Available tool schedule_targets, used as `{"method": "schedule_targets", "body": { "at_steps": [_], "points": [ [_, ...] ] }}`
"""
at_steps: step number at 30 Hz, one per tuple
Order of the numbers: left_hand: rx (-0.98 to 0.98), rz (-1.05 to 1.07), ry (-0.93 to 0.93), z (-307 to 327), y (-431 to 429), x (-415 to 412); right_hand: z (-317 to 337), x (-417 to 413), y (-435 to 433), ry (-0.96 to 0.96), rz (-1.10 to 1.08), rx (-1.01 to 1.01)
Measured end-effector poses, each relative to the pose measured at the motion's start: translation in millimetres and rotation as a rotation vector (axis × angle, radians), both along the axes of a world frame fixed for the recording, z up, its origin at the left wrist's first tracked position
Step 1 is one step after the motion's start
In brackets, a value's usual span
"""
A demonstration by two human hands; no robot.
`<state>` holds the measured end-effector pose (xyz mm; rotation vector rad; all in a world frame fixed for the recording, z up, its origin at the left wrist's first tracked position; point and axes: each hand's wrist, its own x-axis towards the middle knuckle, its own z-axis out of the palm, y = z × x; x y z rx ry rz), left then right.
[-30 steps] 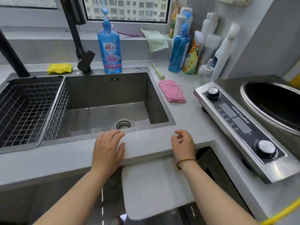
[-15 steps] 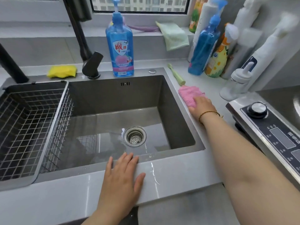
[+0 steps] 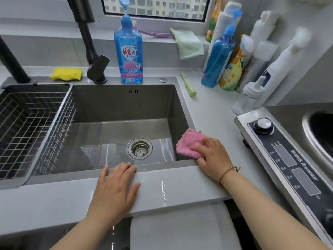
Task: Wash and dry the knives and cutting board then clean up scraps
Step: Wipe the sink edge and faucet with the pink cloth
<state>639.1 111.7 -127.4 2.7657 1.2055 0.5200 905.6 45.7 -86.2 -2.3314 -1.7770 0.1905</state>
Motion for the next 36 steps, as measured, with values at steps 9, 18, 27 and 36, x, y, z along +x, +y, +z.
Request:
{"method": "schedule_targets", "body": {
  "at_steps": [9,18,27,36],
  "points": [
    [0.008,0.016,0.013,-6,4,-3,-12,13,43,0.116,-0.351,0.078],
    [0.072,0.052,0.049,-2,2,0,-15,-13,-50,0.073,-0.160,0.105],
    [0.095,0.057,0.004,4,-2,0,-30,-130,-39,0.067,-0.131,0.138],
    [0.036,0.063,0.059,8,-6,-1,-28,-32,-61,0.084,-0.332,0.164]
  ]
}}
